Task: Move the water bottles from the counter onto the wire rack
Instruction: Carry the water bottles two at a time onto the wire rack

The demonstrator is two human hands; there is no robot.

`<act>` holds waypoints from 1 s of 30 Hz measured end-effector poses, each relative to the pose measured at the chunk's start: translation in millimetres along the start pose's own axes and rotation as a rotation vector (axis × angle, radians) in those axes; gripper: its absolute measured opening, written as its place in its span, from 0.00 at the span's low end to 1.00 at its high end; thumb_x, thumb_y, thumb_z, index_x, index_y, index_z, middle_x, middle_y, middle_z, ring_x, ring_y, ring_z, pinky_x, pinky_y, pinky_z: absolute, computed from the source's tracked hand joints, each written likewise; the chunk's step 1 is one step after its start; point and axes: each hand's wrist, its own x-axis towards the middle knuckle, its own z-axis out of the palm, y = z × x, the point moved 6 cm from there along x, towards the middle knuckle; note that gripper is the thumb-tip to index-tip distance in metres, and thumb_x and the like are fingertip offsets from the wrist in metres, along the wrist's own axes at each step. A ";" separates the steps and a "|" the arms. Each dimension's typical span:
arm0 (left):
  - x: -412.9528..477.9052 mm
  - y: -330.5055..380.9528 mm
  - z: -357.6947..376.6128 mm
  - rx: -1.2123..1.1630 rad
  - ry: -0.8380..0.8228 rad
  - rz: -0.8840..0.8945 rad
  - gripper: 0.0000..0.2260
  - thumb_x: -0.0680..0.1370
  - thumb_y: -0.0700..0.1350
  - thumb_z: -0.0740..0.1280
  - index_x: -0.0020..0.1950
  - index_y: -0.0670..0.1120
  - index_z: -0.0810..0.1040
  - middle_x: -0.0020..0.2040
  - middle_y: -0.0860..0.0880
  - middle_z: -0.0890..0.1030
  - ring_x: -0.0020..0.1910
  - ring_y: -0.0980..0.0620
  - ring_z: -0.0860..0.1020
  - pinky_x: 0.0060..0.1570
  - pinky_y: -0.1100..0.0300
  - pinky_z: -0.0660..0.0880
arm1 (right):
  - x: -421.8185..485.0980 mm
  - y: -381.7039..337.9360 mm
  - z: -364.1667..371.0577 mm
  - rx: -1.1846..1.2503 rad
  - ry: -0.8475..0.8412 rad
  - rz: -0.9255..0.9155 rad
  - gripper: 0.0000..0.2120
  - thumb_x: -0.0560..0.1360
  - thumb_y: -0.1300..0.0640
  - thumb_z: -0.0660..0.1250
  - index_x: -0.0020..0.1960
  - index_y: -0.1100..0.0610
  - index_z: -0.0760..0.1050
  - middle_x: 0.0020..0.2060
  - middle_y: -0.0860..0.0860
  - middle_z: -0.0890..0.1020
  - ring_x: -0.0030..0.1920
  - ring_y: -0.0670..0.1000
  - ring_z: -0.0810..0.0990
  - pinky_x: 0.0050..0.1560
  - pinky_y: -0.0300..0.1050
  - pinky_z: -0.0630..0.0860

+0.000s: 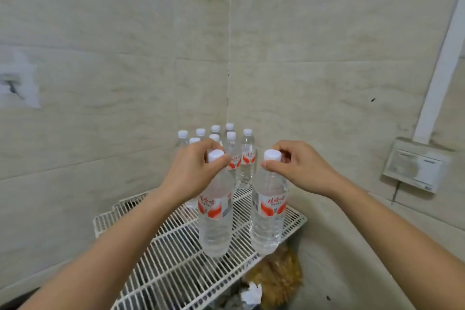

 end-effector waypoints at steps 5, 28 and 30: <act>47.5 -8.7 45.9 0.106 0.068 -0.152 0.08 0.72 0.55 0.69 0.42 0.51 0.78 0.28 0.54 0.73 0.28 0.58 0.71 0.28 0.61 0.63 | 48.4 57.5 -2.8 0.033 -0.067 -0.028 0.10 0.71 0.52 0.73 0.38 0.57 0.75 0.29 0.45 0.71 0.30 0.43 0.67 0.32 0.39 0.64; 152.0 -57.7 150.0 0.108 0.241 -0.524 0.13 0.68 0.53 0.72 0.41 0.43 0.81 0.26 0.47 0.77 0.23 0.52 0.72 0.26 0.61 0.70 | 172.3 188.1 37.6 0.170 -0.039 0.147 0.10 0.68 0.49 0.73 0.43 0.55 0.79 0.33 0.47 0.80 0.37 0.50 0.77 0.40 0.49 0.74; 153.8 -59.0 152.3 0.114 0.244 -0.532 0.13 0.69 0.53 0.71 0.41 0.43 0.81 0.26 0.48 0.77 0.22 0.53 0.71 0.25 0.61 0.69 | 175.0 189.2 38.0 0.173 -0.048 0.139 0.11 0.69 0.50 0.73 0.43 0.57 0.79 0.32 0.47 0.78 0.35 0.48 0.75 0.38 0.47 0.72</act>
